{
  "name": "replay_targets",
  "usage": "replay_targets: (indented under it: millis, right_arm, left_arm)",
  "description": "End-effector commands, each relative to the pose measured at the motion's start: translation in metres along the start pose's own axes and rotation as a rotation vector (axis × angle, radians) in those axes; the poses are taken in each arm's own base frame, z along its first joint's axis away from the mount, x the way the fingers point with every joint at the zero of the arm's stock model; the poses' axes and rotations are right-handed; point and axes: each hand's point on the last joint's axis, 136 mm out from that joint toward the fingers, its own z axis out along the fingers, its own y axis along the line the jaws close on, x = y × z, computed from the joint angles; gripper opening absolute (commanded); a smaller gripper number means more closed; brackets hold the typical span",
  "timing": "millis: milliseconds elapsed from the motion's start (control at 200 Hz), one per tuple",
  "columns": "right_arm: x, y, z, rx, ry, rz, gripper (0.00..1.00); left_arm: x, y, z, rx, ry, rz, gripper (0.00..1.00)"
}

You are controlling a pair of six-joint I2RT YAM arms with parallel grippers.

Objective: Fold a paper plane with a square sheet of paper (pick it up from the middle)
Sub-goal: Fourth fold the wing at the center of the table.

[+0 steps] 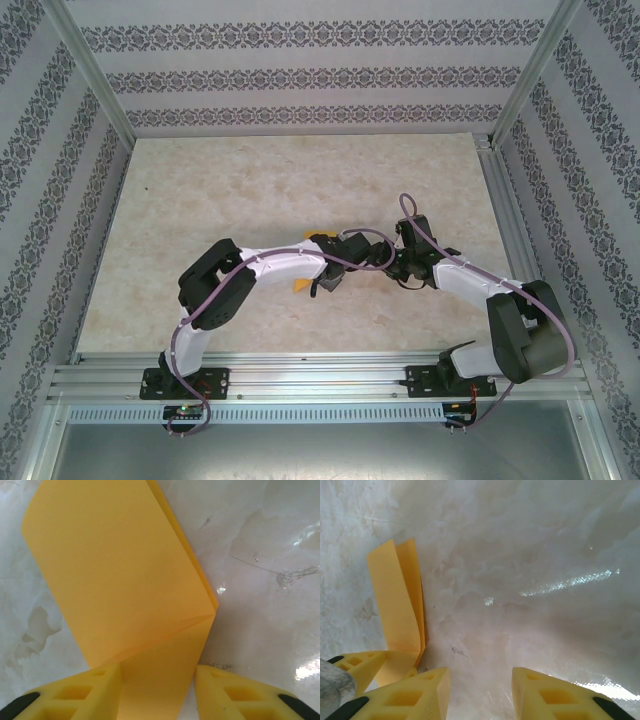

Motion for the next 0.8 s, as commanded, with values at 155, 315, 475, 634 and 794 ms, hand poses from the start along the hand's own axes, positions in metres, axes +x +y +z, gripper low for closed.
replay_targets:
  millis: [155, 315, 475, 634, 794]
  right_arm:
    - [-0.0009, 0.0018, -0.0009, -0.024, -0.009, -0.016, 0.38]
    - [0.0008, 0.0028, 0.0012, -0.029, 0.002, -0.015, 0.38]
    - [0.0029, 0.0043, 0.0042, -0.030, 0.016, -0.021, 0.39]
    - [0.0034, 0.0064, 0.0051, -0.029, 0.018, -0.027, 0.39]
    - [0.0028, 0.0080, 0.0052, -0.027, 0.018, -0.029, 0.39]
  left_arm:
    - [-0.0062, 0.0056, -0.0106, -0.089, -0.032, 0.024, 0.37]
    - [-0.0077, 0.0104, -0.0128, -0.111, -0.046, 0.018, 0.28]
    - [-0.0081, 0.0116, -0.0120, -0.119, -0.052, 0.017, 0.23]
    - [-0.0064, 0.0088, -0.0077, -0.114, -0.044, 0.019, 0.24]
    - [-0.0071, 0.0091, -0.0058, -0.115, -0.052, 0.006, 0.27]
